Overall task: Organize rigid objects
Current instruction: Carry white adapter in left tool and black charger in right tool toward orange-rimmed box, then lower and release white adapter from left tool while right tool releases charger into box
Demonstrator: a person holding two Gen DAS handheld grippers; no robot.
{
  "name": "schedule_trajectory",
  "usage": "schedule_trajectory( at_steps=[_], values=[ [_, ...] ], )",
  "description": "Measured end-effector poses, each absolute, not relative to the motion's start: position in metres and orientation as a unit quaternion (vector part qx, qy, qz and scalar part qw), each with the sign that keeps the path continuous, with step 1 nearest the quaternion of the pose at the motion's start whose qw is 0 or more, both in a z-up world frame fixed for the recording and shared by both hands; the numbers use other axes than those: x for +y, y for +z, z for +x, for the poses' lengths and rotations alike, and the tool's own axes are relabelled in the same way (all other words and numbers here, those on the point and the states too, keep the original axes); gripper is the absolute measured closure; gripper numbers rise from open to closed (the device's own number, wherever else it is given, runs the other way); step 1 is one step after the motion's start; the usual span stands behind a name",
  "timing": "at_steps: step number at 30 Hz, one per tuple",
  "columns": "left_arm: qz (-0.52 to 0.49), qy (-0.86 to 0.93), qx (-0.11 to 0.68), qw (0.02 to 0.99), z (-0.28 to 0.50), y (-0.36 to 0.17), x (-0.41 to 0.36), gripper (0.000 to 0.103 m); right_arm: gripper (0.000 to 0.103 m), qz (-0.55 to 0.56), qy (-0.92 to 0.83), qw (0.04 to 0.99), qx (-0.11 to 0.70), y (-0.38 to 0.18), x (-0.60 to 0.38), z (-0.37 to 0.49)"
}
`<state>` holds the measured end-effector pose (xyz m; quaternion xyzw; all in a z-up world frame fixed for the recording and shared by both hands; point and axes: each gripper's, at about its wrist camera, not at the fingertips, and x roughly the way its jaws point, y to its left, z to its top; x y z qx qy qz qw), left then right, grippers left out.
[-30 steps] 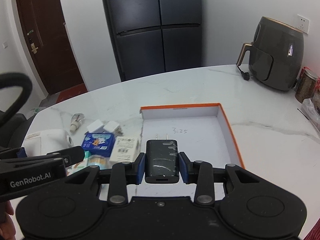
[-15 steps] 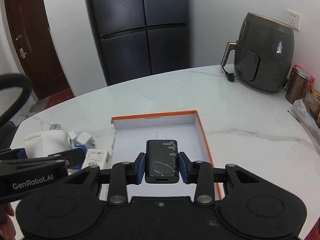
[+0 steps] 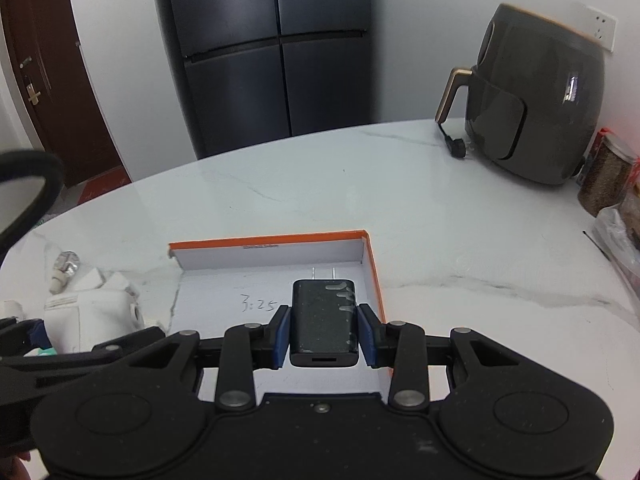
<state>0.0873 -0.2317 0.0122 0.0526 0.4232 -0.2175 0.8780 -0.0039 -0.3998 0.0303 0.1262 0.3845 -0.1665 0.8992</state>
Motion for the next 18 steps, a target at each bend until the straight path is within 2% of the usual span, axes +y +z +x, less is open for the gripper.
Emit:
schedule_trajectory(
  at_steps=[18],
  values=[
    [0.058,-0.206,0.457,0.864,0.14,-0.038,-0.272,0.031,0.059,0.117,-0.142,0.884,0.43,-0.03,-0.438,0.077]
  ],
)
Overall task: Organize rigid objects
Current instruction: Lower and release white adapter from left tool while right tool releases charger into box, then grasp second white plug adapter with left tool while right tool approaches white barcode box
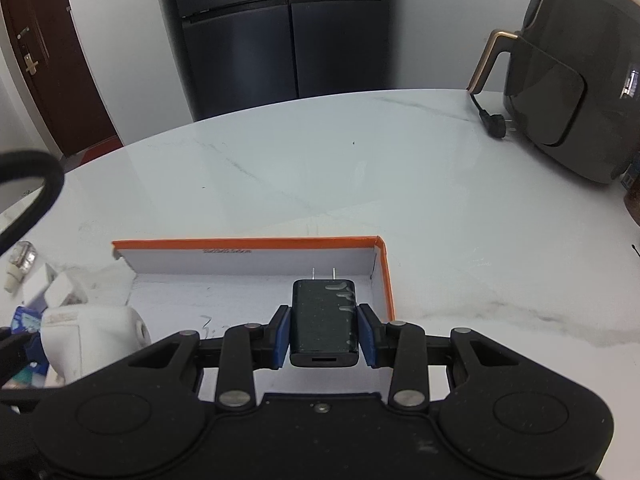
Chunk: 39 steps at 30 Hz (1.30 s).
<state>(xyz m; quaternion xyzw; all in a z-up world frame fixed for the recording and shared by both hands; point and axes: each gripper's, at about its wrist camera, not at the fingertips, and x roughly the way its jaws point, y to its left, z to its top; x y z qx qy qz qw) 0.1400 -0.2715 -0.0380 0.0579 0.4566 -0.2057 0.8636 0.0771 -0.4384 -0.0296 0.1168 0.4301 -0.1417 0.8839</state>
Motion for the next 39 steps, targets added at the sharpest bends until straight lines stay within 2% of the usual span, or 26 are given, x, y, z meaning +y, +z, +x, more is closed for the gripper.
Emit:
schedule_trajectory(
  at_steps=[8,10,14,18,20,22,29,39],
  values=[
    [0.045,-0.23,0.457,0.858,0.143,-0.042,-0.285,0.03,0.056,0.104,-0.144,0.89,0.42,-0.029,-0.441,0.086],
    [0.049,-0.237,0.458,0.856,0.139,-0.038,-0.286,0.023,0.056,0.112,-0.145,0.892,0.414,-0.023,-0.442,0.081],
    [0.058,-0.227,0.454,0.859,0.13,-0.028,-0.28,0.015,0.047,0.114,-0.152,0.898,0.398,-0.006,-0.437,0.064],
    [0.066,-0.216,0.456,0.861,0.118,-0.014,-0.263,0.011,0.034,0.11,-0.16,0.902,0.385,0.011,-0.426,0.042],
    [0.067,-0.204,0.454,0.865,0.111,-0.009,-0.25,0.01,0.032,0.111,-0.168,0.904,0.376,0.02,-0.417,0.029],
    [0.064,-0.199,0.457,0.865,0.105,-0.004,-0.234,0.01,0.025,0.115,-0.172,0.904,0.374,0.025,-0.408,0.016],
    [0.051,-0.174,0.453,0.873,0.085,0.014,-0.164,0.009,0.023,0.114,-0.159,0.901,0.387,0.031,-0.353,-0.009],
    [0.024,-0.122,0.448,0.885,0.082,0.028,-0.073,0.009,0.023,0.106,-0.088,0.905,0.402,0.027,-0.257,0.002]
  ],
)
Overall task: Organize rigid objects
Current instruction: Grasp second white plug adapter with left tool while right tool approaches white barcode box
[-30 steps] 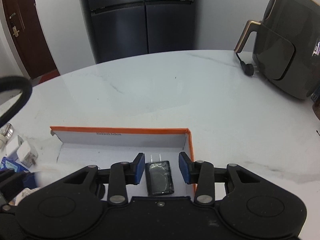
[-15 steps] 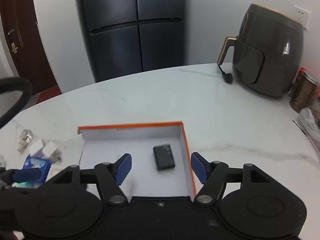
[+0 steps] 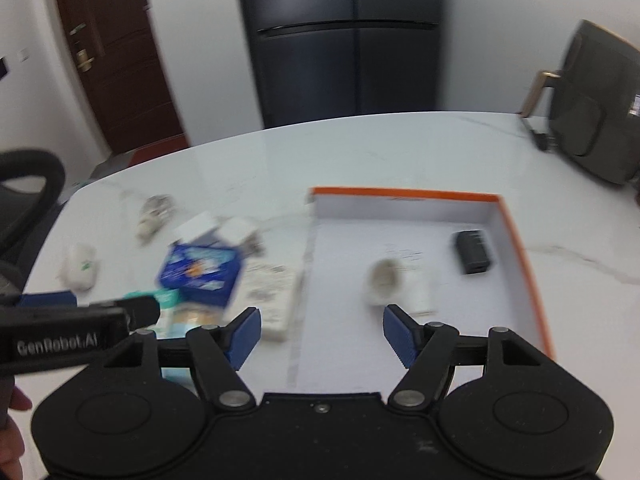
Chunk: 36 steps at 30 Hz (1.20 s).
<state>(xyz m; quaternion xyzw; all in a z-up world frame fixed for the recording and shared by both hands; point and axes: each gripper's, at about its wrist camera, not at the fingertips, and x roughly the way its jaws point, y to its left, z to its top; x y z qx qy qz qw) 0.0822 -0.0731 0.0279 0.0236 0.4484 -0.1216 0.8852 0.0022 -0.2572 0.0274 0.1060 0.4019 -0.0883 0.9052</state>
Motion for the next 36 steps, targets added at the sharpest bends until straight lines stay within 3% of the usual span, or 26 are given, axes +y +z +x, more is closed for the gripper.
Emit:
schedule_trajectory(
  at_steps=[14,36],
  values=[
    [-0.001,-0.075,0.442,0.894,0.094,0.027,-0.008,0.009,0.023,0.093,-0.052,0.908,0.406,0.031,-0.204,0.023],
    [-0.014,-0.04,0.457,0.889,0.113,0.012,0.024,0.009,0.023,0.087,-0.034,0.904,0.417,0.023,-0.186,0.039]
  ],
)
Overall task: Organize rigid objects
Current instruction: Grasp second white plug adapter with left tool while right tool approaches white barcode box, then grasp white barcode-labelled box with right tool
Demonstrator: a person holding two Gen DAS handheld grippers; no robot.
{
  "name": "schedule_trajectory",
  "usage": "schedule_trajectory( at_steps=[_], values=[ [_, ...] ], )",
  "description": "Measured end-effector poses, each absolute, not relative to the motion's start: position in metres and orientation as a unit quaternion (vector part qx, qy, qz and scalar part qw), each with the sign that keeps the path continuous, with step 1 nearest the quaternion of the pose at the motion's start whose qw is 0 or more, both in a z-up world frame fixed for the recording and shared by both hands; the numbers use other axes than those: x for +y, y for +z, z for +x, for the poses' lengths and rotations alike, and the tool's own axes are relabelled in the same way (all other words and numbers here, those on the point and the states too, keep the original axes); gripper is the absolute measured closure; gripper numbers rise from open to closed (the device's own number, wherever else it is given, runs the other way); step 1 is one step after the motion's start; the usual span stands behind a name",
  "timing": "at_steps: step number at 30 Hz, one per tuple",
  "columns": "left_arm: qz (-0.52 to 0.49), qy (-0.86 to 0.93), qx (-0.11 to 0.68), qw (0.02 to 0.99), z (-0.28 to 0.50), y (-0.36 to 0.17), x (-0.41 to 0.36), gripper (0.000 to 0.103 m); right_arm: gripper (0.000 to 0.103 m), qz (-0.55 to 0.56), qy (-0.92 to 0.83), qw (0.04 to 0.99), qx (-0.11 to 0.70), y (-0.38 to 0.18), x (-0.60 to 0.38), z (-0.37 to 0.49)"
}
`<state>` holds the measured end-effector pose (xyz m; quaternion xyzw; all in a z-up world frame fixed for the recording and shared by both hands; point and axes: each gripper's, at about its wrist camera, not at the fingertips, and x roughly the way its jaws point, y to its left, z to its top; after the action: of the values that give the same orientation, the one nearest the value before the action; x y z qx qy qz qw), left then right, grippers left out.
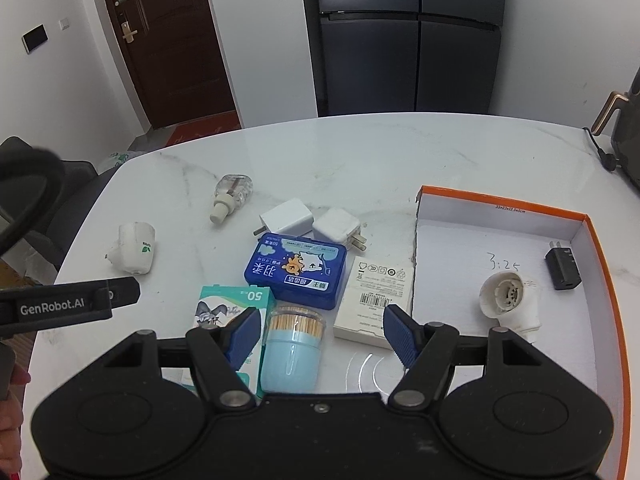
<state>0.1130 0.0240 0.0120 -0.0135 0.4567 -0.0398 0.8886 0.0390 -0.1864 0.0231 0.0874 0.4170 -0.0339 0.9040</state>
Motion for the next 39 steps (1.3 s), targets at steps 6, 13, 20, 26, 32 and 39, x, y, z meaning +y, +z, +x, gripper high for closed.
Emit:
schedule_trajectory(
  at_steps=[6,13,20,26,32,39],
  values=[
    [-0.014,-0.02,0.458,0.889,0.123,-0.003,0.043,0.006,0.023,0.094,-0.037,0.902,0.42,0.02,-0.192,0.038],
    [-0.012,0.007,0.447,0.895,0.153,-0.025,0.07,0.0,0.023,0.11,-0.041,0.897,0.427,0.012,-0.2,0.036],
    [0.039,0.006,0.442,0.896,0.191,-0.046,0.074,0.0,0.023,0.12,-0.051,0.89,0.437,0.001,-0.209,0.037],
    [0.063,-0.001,0.448,0.892,0.214,-0.064,0.077,0.0,0.023,0.131,-0.061,0.885,0.443,-0.006,-0.22,0.04],
    [0.06,-0.029,0.444,0.894,0.217,-0.072,0.077,0.017,0.023,0.132,-0.06,0.881,0.451,-0.016,-0.223,0.046],
    [0.04,-0.051,0.447,0.892,0.2,-0.065,0.069,0.018,0.023,0.131,-0.052,0.875,0.464,-0.032,-0.22,0.055]
  ],
)
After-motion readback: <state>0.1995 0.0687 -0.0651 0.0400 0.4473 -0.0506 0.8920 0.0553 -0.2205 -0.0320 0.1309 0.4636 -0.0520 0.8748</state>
